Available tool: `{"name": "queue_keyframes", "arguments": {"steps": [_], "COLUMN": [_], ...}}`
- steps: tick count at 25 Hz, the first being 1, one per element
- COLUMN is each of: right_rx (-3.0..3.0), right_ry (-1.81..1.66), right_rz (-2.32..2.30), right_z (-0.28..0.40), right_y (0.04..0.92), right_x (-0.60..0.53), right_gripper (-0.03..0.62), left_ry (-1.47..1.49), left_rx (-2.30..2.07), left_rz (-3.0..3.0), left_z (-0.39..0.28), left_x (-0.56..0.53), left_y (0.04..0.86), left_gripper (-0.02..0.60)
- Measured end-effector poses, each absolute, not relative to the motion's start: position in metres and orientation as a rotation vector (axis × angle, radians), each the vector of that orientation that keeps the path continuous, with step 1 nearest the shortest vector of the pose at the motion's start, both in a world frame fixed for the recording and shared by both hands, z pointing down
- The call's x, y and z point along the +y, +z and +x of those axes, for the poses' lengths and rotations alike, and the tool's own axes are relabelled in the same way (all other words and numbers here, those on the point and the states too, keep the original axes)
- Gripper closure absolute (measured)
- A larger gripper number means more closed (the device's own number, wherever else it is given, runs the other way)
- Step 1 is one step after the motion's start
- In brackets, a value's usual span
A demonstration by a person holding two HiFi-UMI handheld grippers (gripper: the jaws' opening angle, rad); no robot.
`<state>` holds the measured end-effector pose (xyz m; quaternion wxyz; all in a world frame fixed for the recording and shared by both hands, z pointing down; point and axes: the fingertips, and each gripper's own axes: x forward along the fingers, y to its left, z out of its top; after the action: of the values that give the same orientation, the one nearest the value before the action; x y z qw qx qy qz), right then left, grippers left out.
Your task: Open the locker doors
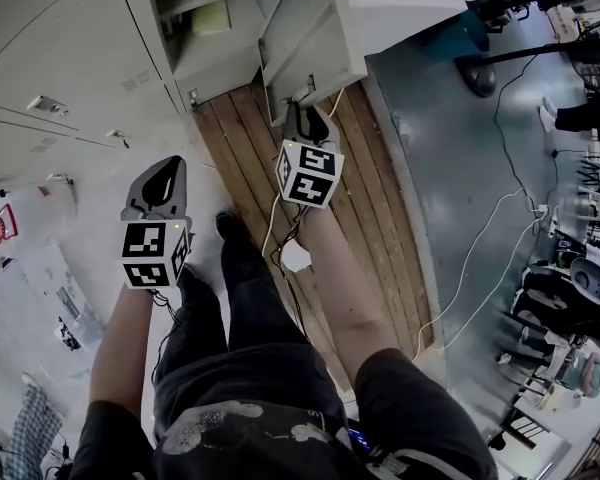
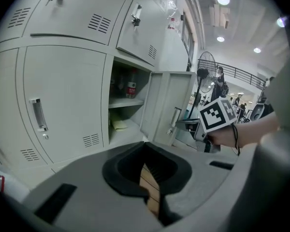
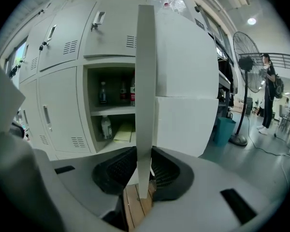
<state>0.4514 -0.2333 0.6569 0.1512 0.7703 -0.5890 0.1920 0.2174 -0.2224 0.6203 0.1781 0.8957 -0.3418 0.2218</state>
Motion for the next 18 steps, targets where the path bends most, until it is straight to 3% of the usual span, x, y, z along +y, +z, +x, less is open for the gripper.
{"name": "queue_keyframes", "arguments": {"steps": [18], "right_rx": [-1.749], "right_ry": [0.531], "right_rz": [2.196], "right_z": [0.535], "right_y": [0.658], "right_x": [-0.229], "right_gripper": [0.484], "left_ry": [0.633], "left_rx": [-0.935], "left_rz": [2.537], "left_z": [0.285], "left_x": [-0.226], "left_y": [0.627], "left_gripper": [0.574]}}
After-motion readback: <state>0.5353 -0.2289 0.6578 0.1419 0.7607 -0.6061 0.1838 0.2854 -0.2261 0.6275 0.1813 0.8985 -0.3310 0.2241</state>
